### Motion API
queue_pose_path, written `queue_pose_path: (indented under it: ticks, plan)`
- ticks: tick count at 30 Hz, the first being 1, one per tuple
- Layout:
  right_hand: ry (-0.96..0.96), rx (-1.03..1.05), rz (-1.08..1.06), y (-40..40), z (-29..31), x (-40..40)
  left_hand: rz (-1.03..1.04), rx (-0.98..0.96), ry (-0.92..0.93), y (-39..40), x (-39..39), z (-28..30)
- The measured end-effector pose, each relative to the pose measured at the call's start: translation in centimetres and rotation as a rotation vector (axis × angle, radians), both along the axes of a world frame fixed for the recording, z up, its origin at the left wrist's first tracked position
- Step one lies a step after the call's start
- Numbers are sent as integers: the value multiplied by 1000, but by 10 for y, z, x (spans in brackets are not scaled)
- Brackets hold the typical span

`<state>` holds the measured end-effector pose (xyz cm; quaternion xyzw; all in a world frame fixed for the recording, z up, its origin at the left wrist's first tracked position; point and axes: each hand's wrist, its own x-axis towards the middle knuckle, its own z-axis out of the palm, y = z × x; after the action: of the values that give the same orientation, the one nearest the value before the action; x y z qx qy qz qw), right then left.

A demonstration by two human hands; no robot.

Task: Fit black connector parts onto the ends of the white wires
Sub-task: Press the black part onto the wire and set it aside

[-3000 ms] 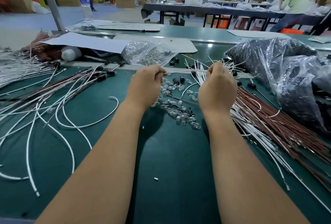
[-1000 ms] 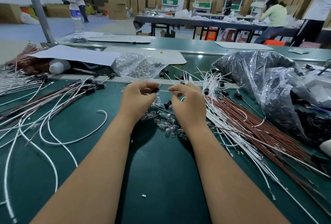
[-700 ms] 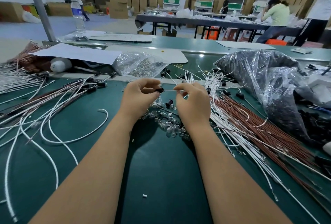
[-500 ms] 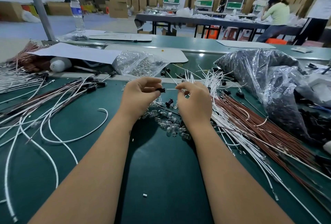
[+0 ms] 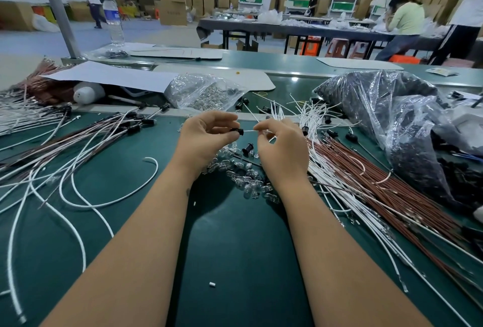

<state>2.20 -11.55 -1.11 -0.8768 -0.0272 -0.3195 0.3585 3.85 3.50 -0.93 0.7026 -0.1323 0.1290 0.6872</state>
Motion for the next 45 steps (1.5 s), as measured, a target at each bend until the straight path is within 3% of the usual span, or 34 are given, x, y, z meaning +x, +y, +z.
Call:
queue_pose_path:
  ticks: [13, 37, 45]
  plan:
    - [7, 135, 101, -1, 2, -3, -10, -74, 44, 1, 2, 0]
    - [65, 32, 185, 1, -2, 1, -38, -120, 22, 4, 6, -3]
    - [-19, -53, 96, 0, -1, 0, -53, -92, 14, 3, 2, -2]
